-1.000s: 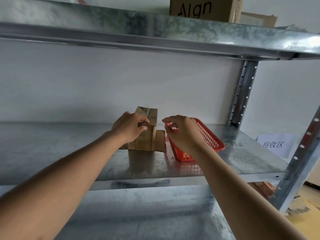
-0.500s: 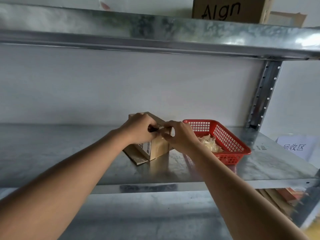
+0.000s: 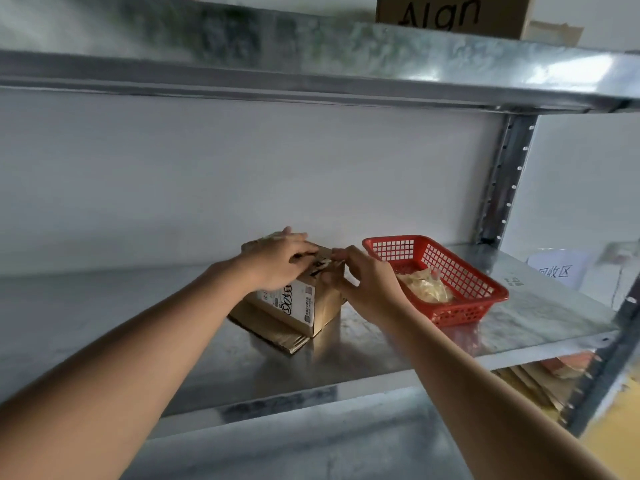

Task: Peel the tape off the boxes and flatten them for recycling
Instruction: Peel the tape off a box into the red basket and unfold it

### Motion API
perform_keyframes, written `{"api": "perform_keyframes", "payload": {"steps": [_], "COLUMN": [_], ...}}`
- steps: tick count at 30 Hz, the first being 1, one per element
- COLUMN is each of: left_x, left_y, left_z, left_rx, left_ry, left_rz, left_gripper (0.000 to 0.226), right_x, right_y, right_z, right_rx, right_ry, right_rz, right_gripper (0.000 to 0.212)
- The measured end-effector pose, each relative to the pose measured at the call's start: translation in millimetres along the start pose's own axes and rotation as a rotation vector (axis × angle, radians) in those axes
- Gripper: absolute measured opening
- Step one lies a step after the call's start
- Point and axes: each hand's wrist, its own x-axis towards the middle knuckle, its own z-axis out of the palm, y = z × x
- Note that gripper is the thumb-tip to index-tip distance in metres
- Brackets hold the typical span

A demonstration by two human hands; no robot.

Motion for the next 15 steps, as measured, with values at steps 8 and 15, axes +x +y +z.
{"api": "perform_keyframes", "payload": {"steps": [8, 15], "left_x": [0, -2], "left_y": [-6, 8], "left_z": [11, -6], "left_rx": [0.073, 0.294], "left_ry": [-0.011, -0.151], "left_rz": [0.016, -0.012], "left_gripper": [0.046, 0.052], "right_x": [12, 57], "right_y": [-17, -60], "right_z": [-12, -45], "right_rx": [-0.07, -0.403], "right_ry": [-0.054, -0.465], "right_rz": [0.032, 0.067], "right_gripper": [0.027, 0.035]}}
